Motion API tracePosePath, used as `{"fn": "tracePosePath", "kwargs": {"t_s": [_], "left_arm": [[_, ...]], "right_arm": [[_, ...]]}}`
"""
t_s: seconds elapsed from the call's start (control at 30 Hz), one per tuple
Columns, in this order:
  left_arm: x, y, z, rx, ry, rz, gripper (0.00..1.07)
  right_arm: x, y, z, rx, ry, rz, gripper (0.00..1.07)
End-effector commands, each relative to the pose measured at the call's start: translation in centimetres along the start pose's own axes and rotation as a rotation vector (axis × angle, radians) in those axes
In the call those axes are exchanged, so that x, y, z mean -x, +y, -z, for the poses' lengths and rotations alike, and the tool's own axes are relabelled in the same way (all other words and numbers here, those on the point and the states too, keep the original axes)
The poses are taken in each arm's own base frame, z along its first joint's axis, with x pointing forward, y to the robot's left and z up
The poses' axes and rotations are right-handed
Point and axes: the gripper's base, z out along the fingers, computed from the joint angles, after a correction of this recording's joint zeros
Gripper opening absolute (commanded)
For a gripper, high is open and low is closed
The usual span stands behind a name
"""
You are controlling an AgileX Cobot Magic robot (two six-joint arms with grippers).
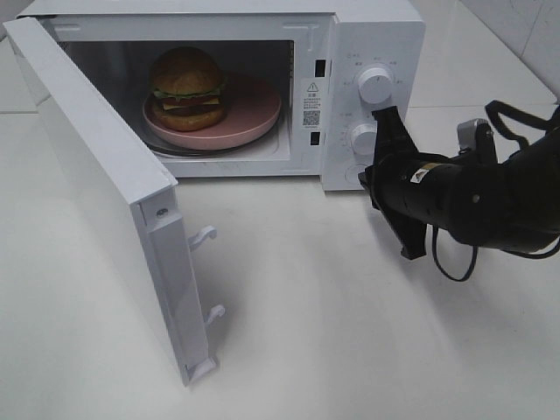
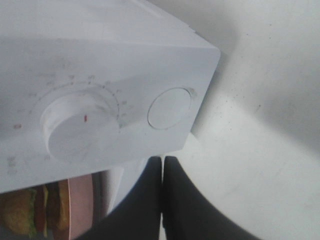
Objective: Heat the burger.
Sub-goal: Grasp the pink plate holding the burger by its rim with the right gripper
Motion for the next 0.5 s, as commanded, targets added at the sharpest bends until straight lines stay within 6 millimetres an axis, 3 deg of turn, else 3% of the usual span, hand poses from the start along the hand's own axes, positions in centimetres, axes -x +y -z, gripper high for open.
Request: {"fn": "tracePosePath", "kwargs": {"t_s": [0.03, 0.5], "left_arm": [[-0.1, 0.0, 0.0, 0.000, -0.005, 0.008, 1.01], [-0.1, 0.0, 0.0, 0.000, -0.005, 0.008, 1.01]], "right_arm": [[-0.1, 0.6, 1.3, -0.048, 0.065, 0.179, 0.00], [-0.8, 1.0, 4.6, -0.178, 0.314, 0.694, 0.00]]}}
